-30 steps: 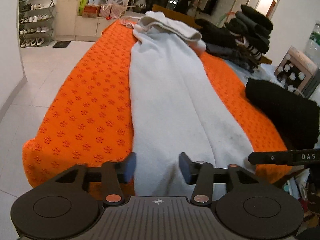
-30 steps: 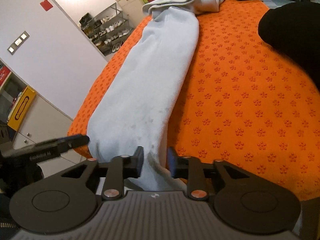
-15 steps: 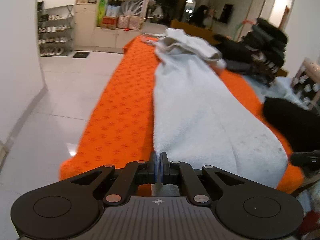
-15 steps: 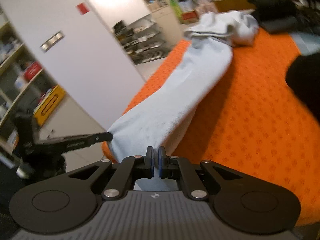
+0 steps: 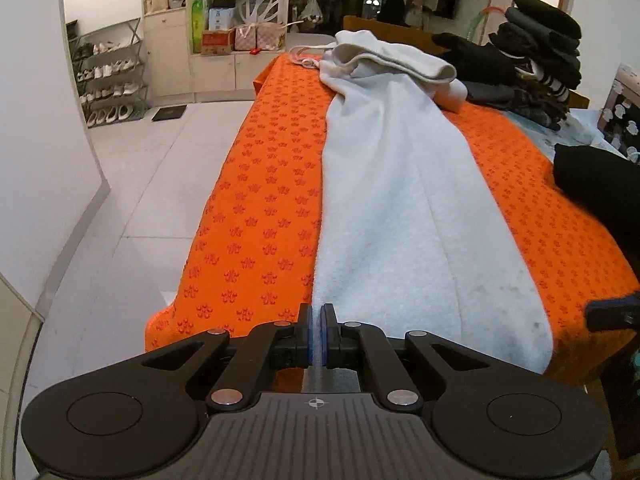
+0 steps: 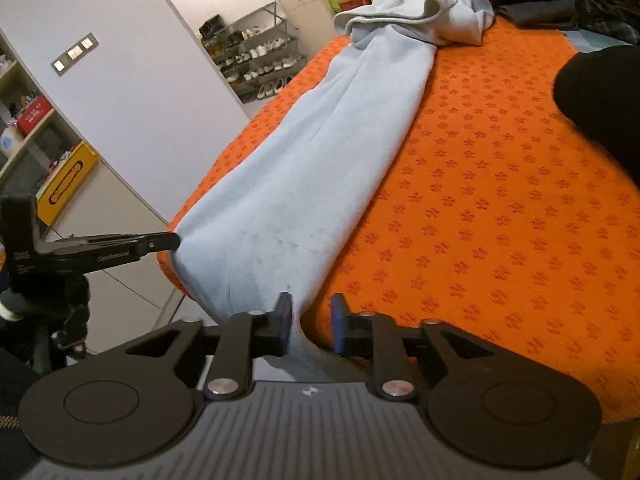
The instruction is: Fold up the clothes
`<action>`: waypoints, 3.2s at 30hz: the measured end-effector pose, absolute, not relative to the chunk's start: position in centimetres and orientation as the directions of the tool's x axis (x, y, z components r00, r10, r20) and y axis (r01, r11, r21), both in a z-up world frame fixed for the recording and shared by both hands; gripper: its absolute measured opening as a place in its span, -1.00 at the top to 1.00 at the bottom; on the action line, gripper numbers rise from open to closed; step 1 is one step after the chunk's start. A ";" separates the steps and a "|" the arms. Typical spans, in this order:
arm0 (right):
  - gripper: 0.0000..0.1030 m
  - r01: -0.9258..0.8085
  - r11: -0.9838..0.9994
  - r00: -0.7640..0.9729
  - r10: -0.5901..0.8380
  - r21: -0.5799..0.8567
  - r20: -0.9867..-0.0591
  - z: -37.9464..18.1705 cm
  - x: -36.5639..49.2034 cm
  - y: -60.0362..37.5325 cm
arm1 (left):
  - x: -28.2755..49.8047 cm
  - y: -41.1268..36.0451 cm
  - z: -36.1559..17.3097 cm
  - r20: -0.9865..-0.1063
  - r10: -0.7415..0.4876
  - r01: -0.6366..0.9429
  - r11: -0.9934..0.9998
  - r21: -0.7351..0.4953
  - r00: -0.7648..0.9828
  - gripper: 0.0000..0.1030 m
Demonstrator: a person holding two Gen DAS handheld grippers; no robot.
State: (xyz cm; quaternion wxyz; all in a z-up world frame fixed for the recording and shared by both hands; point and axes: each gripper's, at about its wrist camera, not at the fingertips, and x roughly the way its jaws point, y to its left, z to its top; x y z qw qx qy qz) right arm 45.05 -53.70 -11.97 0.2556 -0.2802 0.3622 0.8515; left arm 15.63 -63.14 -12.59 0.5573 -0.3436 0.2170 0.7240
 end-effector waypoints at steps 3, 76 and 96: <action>0.30 -0.627 -0.592 -0.730 0.219 0.507 -0.647 -13.0 43.7 -52.5 | 15.7 -63.3 -12.0 -0.734 0.665 -0.956 -0.282 -0.076 -0.138 0.89; -0.36 -0.828 -0.547 -0.510 0.639 0.126 -0.576 -4.0 36.7 -23.7 | 10.0 -42.6 -6.5 -0.580 0.781 -0.961 -0.276 0.010 -0.230 -0.67; 0.47 -0.811 -0.557 -0.551 0.626 0.177 -0.552 -8.7 32.3 -13.8 | 8.1 -20.5 -11.6 -0.582 0.782 -0.964 -0.085 0.252 -0.222 -0.34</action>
